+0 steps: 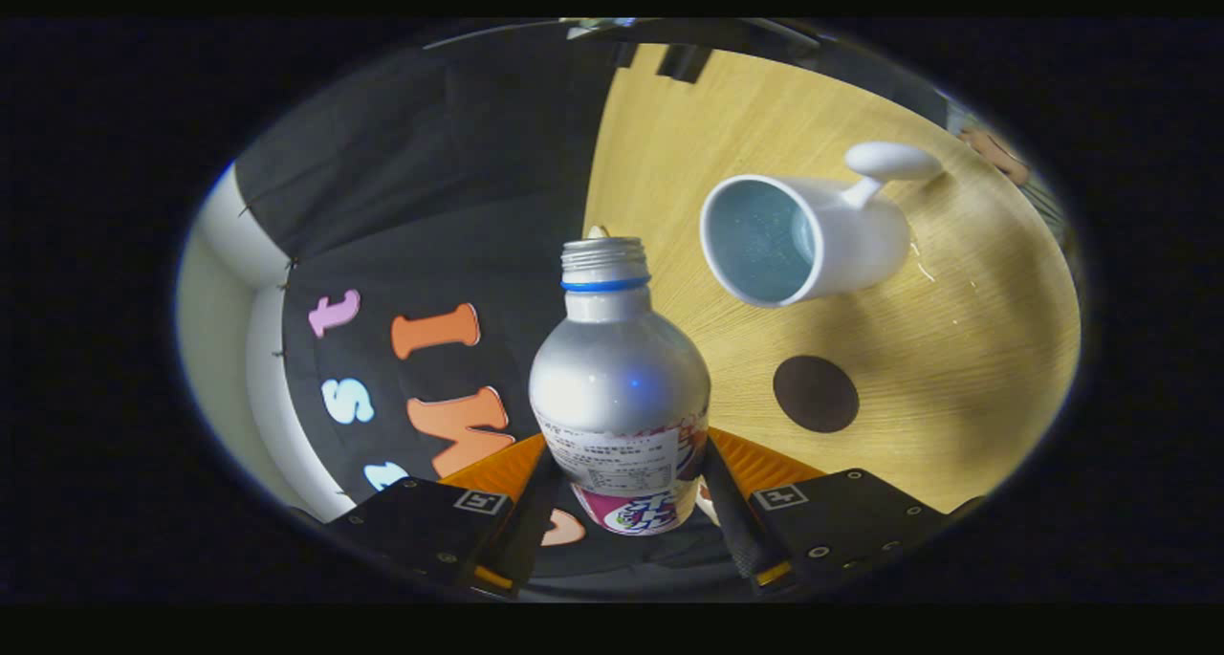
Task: Take the bottle from table, then pour the juice into the cup, finally place the bottle on the coaster
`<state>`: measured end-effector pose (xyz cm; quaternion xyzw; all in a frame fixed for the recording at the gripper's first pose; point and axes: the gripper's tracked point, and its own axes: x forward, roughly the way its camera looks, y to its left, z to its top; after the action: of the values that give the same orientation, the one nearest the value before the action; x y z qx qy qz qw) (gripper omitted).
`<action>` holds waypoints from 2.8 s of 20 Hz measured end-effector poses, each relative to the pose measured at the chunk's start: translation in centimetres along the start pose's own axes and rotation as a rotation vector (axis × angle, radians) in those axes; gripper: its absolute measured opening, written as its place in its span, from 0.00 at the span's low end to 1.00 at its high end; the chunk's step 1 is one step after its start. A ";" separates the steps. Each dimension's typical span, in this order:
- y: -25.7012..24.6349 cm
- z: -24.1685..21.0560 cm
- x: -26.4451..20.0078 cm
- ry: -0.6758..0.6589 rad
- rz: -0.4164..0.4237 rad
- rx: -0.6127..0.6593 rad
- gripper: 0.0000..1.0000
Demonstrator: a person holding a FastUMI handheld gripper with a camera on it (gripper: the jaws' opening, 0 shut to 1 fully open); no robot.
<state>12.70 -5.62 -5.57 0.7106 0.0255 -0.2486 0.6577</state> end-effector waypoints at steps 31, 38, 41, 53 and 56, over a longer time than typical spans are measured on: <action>-5.6 -1.5 6.6 -0.222 -0.215 -1.648 0.79; -5.8 -1.0 7.0 -0.226 -0.198 -1.643 0.81; -5.4 -1.7 6.6 -0.210 -0.168 -1.649 0.88; -2.3 -2.4 0.3 -0.213 -0.006 -1.642 0.90; -1.0 -2.3 -2.2 -0.234 0.031 -1.655 0.90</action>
<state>11.18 -2.63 -5.64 -0.0322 0.1217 -0.2127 0.9690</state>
